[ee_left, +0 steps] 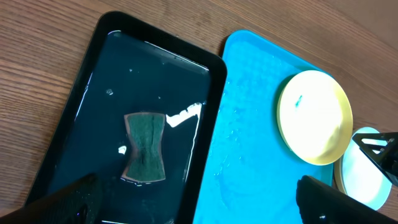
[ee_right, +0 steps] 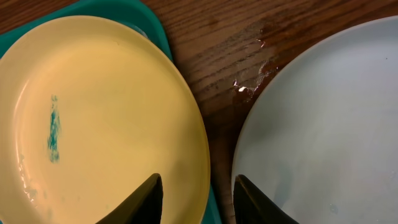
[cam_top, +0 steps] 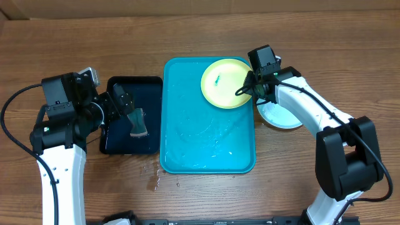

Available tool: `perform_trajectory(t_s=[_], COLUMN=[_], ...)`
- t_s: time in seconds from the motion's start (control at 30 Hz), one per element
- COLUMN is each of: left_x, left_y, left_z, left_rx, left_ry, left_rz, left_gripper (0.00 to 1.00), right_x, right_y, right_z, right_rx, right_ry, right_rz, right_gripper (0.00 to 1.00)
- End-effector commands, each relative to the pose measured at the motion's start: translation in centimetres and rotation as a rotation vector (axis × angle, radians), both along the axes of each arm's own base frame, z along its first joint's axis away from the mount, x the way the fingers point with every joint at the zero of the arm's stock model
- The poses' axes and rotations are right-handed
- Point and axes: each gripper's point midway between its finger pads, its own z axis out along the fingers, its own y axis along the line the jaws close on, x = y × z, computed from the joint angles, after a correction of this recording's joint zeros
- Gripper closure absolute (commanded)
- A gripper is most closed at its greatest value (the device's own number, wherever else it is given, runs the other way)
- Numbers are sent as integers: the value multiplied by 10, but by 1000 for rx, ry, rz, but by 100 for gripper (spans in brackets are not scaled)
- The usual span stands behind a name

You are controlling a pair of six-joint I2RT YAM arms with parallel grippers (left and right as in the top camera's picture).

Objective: Clean dirty plates on tray and stack at the side
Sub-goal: 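Move the right gripper left and grasp the yellow plate's rim on the tray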

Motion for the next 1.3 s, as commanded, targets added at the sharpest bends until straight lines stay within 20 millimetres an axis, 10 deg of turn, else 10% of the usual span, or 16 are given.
perform_trajectory(t_s=[0.0, 0.9, 1.27], left_x=[3, 3, 3], left_y=[1, 1, 1], left_z=[4, 4, 4], left_rx=[1, 0, 0], left_ry=[-9, -9, -9], left_rz=[3, 3, 3], left_gripper=[0, 0, 0], right_x=[1, 0, -2], right_y=[-2, -2, -1], right_z=[9, -16, -19], right_rx=[-6, 14, 23], right_ry=[-27, -78, -68], right_rz=[-2, -5, 0], right_gripper=[61, 69, 92])
